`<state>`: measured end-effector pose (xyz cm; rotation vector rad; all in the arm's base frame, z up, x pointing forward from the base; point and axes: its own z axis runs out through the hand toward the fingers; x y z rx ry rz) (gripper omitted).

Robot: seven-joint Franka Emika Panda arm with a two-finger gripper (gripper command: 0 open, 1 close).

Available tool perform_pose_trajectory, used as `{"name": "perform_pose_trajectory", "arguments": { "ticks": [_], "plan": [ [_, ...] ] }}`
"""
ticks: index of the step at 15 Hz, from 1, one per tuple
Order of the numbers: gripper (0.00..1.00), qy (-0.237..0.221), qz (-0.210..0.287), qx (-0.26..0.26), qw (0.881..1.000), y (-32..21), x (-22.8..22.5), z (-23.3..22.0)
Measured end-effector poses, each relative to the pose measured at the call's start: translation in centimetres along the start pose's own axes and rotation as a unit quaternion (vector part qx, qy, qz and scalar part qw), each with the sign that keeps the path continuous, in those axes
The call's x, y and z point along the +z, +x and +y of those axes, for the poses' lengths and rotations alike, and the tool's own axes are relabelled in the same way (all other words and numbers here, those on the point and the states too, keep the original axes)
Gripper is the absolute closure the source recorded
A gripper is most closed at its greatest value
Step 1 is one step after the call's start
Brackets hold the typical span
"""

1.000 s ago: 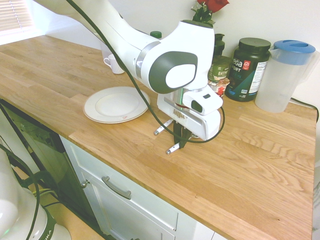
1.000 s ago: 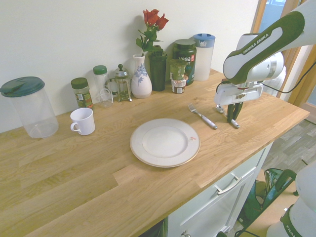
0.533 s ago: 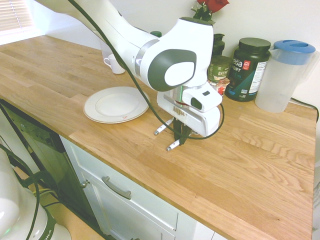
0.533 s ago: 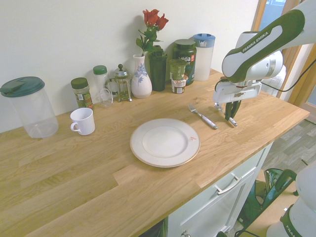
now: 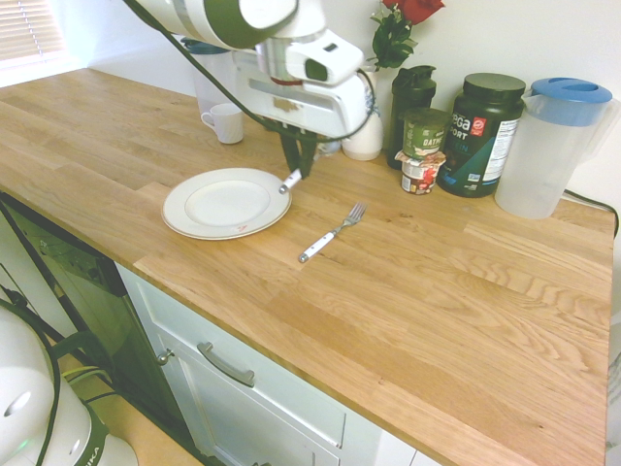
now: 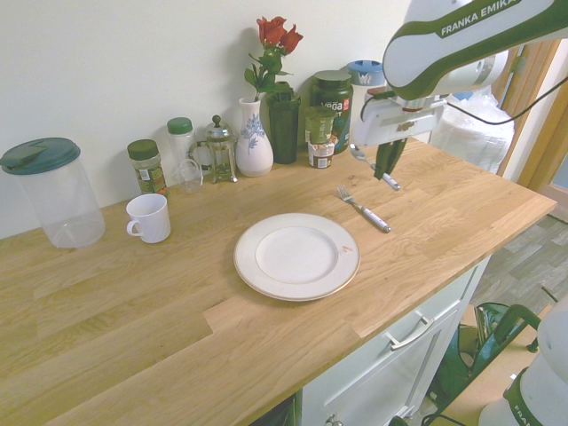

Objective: Put the spoon into the plate

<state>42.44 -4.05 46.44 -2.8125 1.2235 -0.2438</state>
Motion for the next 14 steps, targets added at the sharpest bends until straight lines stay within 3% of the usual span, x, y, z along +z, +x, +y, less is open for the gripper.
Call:
{"name": "perform_pose_trajectory", "arguments": {
  "ticks": [6, 14],
  "plan": [
    [1.0, -0.003, -0.019, -0.085, 0.996, -11.1, 3.8, -7.4],
    [1.0, -0.024, -0.02, -0.097, 0.995, -14.0, 9.6, -9.3]
  ]
}}
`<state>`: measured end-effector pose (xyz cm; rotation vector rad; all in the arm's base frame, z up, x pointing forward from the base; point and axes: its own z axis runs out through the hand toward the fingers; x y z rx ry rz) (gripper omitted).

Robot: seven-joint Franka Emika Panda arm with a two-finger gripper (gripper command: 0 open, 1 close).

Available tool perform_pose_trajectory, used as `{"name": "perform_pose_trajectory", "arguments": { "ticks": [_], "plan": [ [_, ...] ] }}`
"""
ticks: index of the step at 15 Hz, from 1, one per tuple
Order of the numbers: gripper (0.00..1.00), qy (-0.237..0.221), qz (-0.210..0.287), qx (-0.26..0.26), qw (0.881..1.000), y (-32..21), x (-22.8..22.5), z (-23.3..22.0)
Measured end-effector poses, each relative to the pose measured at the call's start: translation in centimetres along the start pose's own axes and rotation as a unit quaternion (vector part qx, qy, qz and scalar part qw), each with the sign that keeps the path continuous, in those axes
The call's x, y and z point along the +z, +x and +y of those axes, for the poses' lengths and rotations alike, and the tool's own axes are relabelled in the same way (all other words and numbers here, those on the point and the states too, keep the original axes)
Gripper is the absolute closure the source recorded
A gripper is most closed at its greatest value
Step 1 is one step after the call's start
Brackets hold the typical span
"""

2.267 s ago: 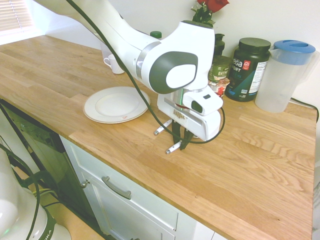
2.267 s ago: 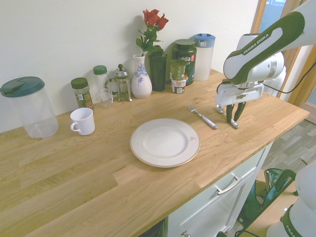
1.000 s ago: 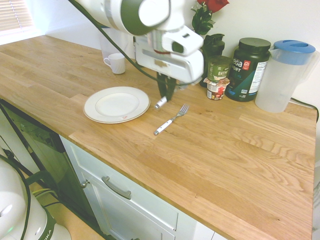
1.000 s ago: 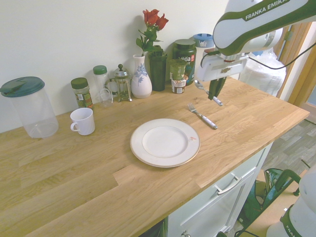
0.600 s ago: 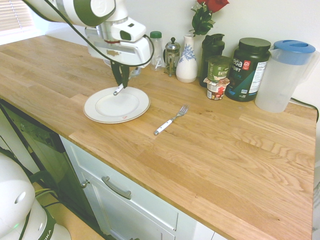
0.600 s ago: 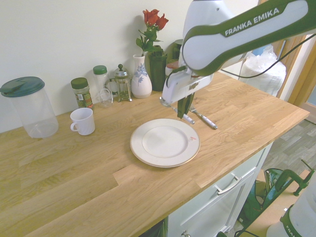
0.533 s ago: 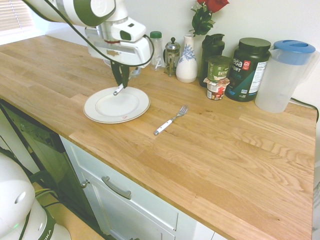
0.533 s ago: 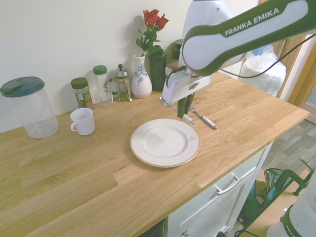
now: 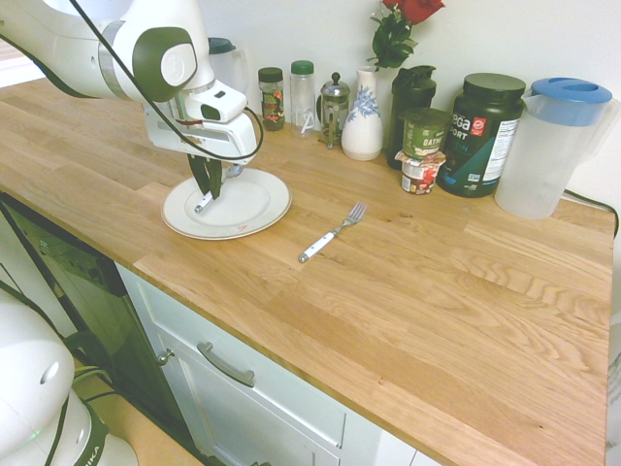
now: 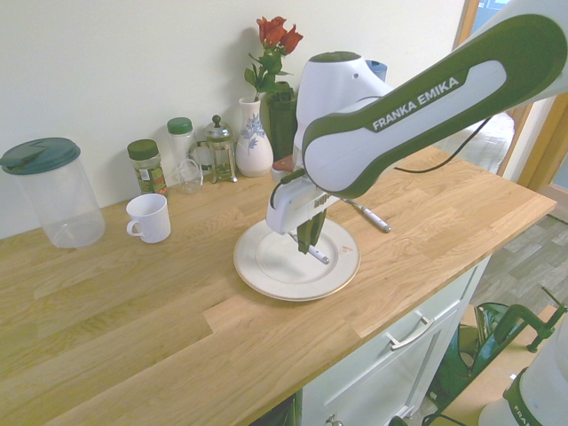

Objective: Put the spoon into the plate

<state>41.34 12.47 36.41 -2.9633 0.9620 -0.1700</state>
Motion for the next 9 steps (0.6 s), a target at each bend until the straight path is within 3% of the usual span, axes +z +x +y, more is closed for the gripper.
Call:
{"name": "perform_pose_trajectory", "arguments": {
  "ticks": [6, 7, 9],
  "plan": [
    [1.0, -0.019, -0.002, -0.008, 1.0, 0.1, 1.7, 0.0],
    [0.0, -0.019, -0.002, -0.008, 1.0, 0.1, 1.7, 0.0],
    [0.0, -0.022, -0.004, -0.008, 1.0, 0.0, 1.8, 0.0]
  ]
}}
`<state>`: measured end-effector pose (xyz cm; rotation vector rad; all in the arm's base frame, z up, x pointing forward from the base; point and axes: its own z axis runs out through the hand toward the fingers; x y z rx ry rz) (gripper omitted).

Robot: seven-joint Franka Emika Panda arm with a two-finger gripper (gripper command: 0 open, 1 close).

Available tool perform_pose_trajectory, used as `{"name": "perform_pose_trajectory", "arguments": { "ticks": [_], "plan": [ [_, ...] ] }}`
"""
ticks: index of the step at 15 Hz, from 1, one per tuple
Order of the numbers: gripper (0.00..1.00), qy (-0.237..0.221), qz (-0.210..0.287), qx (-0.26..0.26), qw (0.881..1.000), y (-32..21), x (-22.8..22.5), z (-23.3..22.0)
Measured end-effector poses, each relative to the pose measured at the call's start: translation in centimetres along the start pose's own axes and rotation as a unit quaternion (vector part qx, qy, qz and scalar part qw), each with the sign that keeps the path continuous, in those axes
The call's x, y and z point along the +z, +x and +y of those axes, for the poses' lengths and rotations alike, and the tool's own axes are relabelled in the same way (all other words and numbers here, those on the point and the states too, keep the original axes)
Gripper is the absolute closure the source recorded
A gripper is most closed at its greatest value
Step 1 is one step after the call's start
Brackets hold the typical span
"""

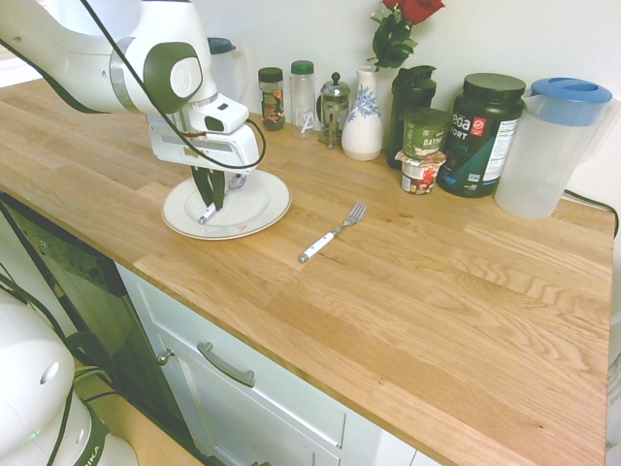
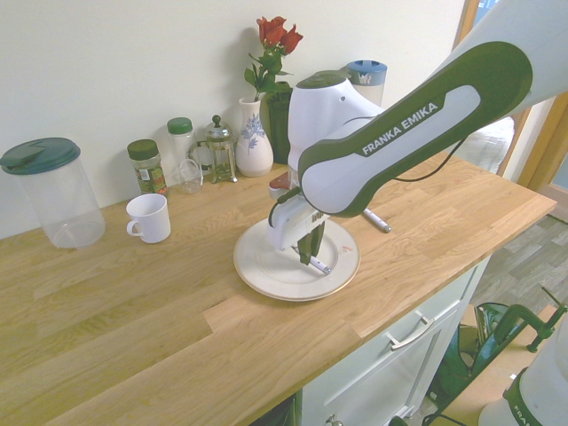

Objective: Put the spoon into the plate

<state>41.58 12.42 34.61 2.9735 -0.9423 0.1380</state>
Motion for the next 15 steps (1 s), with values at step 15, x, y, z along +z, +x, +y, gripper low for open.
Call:
{"name": "perform_pose_trajectory", "arguments": {
  "ticks": [15],
  "plan": [
    [0.0, -0.022, -0.009, 0.034, 0.999, 1.8, -6.4, 0.5]
  ]
}}
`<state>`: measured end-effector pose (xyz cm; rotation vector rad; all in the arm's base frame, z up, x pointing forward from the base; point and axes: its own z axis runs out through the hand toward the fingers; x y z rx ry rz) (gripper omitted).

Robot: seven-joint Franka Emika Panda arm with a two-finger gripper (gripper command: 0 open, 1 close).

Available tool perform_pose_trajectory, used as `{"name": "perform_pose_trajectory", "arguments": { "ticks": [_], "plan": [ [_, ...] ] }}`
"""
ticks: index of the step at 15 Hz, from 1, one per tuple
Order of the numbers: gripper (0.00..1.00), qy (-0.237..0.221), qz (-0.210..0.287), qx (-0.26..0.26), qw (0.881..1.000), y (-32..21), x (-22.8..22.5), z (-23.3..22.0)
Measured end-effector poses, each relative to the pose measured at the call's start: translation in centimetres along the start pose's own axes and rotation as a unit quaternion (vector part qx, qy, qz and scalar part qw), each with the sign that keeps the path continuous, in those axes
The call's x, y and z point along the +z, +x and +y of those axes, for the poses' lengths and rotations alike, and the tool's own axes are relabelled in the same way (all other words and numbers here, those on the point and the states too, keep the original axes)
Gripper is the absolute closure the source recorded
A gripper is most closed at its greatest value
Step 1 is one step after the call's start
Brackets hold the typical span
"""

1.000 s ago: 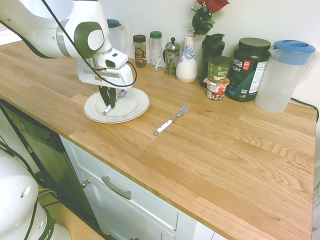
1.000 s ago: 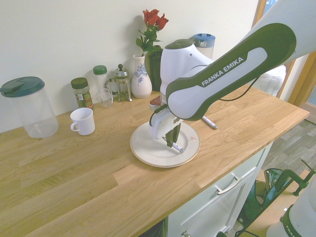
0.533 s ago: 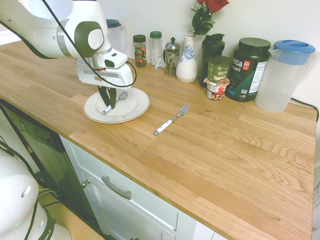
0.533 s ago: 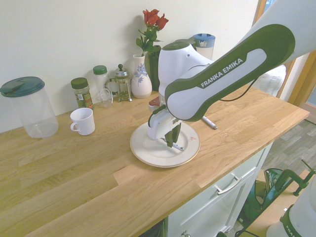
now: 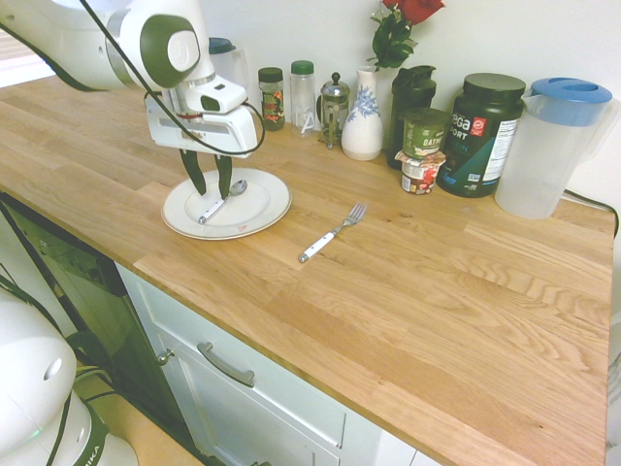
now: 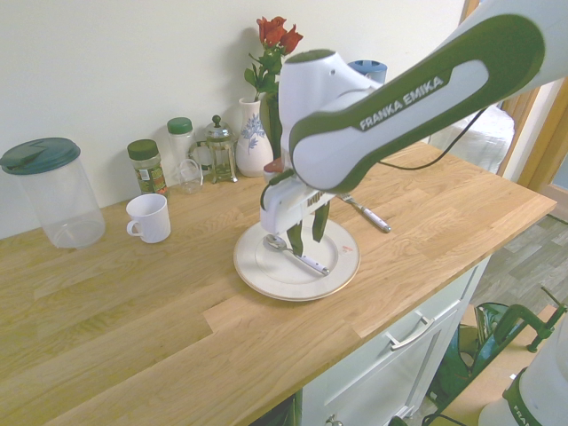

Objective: Put the spoon into the plate

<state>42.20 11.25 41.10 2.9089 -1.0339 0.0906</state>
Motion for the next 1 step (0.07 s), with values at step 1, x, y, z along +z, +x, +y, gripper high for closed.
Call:
{"name": "perform_pose_trajectory", "arguments": {
  "ticks": [1],
  "plan": [
    [0.0, 0.001, -0.005, 0.017, 1.0, 1.0, -2.19, 1.34]
  ]
}}
